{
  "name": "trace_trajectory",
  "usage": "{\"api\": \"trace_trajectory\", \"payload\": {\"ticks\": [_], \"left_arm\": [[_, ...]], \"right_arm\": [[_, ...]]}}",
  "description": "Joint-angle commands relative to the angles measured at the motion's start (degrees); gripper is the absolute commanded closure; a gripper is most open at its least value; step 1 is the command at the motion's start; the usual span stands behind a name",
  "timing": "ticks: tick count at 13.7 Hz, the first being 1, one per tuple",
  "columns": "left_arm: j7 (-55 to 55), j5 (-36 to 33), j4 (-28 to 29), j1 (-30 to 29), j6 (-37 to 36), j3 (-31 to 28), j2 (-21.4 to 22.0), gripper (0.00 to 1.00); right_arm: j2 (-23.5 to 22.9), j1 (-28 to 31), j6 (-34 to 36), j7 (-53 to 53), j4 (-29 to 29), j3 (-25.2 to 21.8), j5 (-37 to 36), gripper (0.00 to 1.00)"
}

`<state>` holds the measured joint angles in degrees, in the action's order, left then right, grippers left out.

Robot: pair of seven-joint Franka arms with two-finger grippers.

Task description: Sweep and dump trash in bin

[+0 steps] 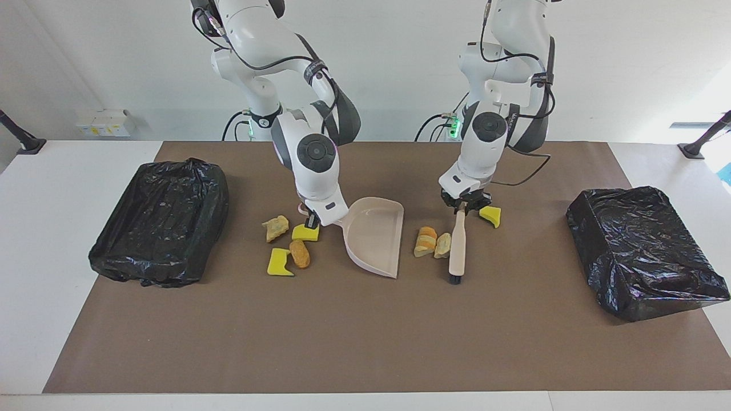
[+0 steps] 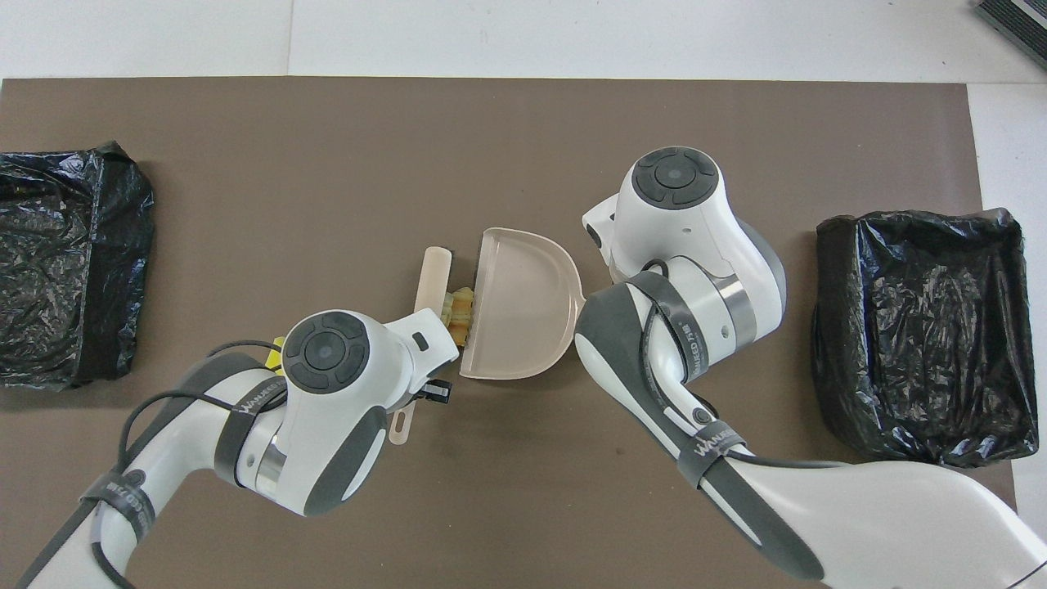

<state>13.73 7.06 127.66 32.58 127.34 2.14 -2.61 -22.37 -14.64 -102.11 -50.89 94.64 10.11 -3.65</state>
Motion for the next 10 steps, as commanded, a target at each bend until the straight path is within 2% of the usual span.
{"api": "trace_trajectory", "payload": {"ticks": [1,3,6,10], "left_arm": [[3.04,5.24,0.32,5.9,1.07,-0.65,1.38,1.0],[7.51,5.25,-1.97,7.06,0.46,-0.65,0.94,1.0],[10.52,5.25,-4.07,6.71,-1.82,-0.3,2.6,1.0],[17.45,4.64,-8.74,4.17,-14.2,-1.09,3.93,1.0]], "right_arm": [[0.84,0.49,-1.16,-0.88,1.16,0.53,0.66,1.0],[0.84,0.49,-1.16,-0.61,1.16,0.53,0.66,1.0],[0.84,0.49,-1.16,-0.61,1.16,0.53,0.66,1.0],[0.84,0.49,-1.16,-0.61,1.16,0.53,0.66,1.0]]}}
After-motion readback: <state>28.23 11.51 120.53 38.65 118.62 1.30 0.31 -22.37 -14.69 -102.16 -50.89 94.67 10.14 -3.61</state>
